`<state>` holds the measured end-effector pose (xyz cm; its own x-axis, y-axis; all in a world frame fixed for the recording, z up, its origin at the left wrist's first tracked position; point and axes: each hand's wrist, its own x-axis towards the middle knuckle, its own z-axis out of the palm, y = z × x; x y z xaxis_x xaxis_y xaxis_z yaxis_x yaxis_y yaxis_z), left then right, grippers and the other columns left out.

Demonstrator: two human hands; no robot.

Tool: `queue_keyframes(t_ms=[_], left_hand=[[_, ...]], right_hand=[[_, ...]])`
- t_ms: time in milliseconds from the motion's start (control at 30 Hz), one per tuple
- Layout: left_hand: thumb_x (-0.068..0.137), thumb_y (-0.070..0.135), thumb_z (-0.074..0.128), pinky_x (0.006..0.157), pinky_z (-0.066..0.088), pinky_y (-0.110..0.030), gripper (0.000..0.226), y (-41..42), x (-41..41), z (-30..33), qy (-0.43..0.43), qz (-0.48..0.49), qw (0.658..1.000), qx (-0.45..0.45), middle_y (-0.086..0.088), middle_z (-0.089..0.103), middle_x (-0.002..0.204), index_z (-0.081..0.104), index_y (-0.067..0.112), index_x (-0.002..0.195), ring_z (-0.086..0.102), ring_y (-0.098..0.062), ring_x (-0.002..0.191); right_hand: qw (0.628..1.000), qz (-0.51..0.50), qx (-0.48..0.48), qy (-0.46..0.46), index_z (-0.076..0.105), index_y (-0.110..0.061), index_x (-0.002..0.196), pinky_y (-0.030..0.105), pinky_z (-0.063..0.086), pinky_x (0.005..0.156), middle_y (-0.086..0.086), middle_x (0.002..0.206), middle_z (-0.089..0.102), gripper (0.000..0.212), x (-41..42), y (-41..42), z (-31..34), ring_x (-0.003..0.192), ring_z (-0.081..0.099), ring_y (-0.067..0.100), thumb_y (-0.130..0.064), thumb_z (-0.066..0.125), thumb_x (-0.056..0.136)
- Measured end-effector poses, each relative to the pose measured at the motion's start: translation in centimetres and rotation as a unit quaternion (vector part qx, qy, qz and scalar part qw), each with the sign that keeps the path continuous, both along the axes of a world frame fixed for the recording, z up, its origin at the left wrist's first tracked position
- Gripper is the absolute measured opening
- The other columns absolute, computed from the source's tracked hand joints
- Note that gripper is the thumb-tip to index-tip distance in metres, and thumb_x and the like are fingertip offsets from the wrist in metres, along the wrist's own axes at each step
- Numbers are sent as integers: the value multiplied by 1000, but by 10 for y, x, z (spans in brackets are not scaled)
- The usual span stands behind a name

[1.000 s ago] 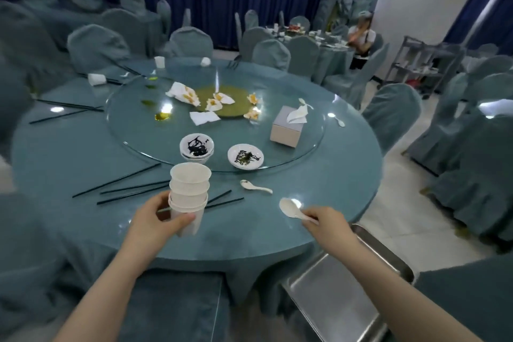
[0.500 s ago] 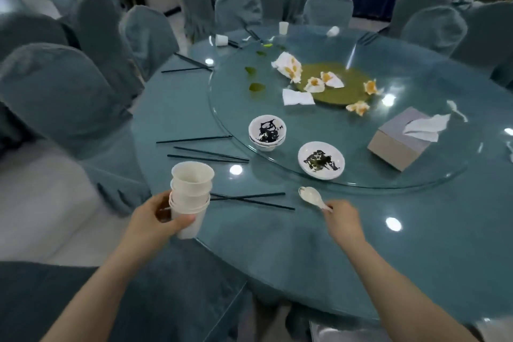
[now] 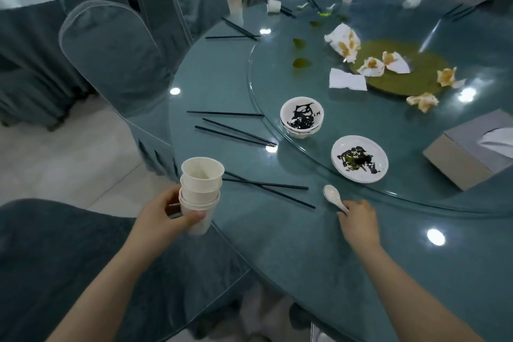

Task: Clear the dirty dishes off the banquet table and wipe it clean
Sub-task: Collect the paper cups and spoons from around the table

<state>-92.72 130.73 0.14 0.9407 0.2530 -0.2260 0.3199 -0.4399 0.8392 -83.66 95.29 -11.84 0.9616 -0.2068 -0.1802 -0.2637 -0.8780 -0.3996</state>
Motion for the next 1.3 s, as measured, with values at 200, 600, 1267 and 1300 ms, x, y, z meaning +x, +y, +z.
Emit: queue_keyframes(t_ms=[200,600,1267,1300], left_hand=[[74,20,79,68,45,-11,46,8,-10,3,-12,14,1000,-11,24,65,100,57,41,107,61,7,90],[72,17,80,63,43,-2,48,107,-82,61,-115,68,991,-2,32,65,90,57,40,107,59,17,86],[76,13,77,68,40,-14,48,444,-301,104,-200,221,954,-32,22,61,102,54,35,111,57,2,94],[76,13,76,68,40,-15,47,456,-302,102,-203,230,951,-38,21,61,102,54,35,112,57,2,95]], right_hand=[[1000,9,19,19,71,-9,96,31,41,66,13,94,61,22,-4,16,4,82,56,30,-3,51,89],[979,149,116,-70,68,-18,99,32,49,72,0,89,71,14,-36,169,83,84,63,24,-13,60,88],[923,334,148,-118,67,-33,91,4,36,58,-27,75,61,15,-164,541,174,73,56,-10,-20,66,85],[921,343,146,-114,66,-34,91,4,36,57,-25,76,62,14,-162,554,176,74,56,-11,-21,66,85]])
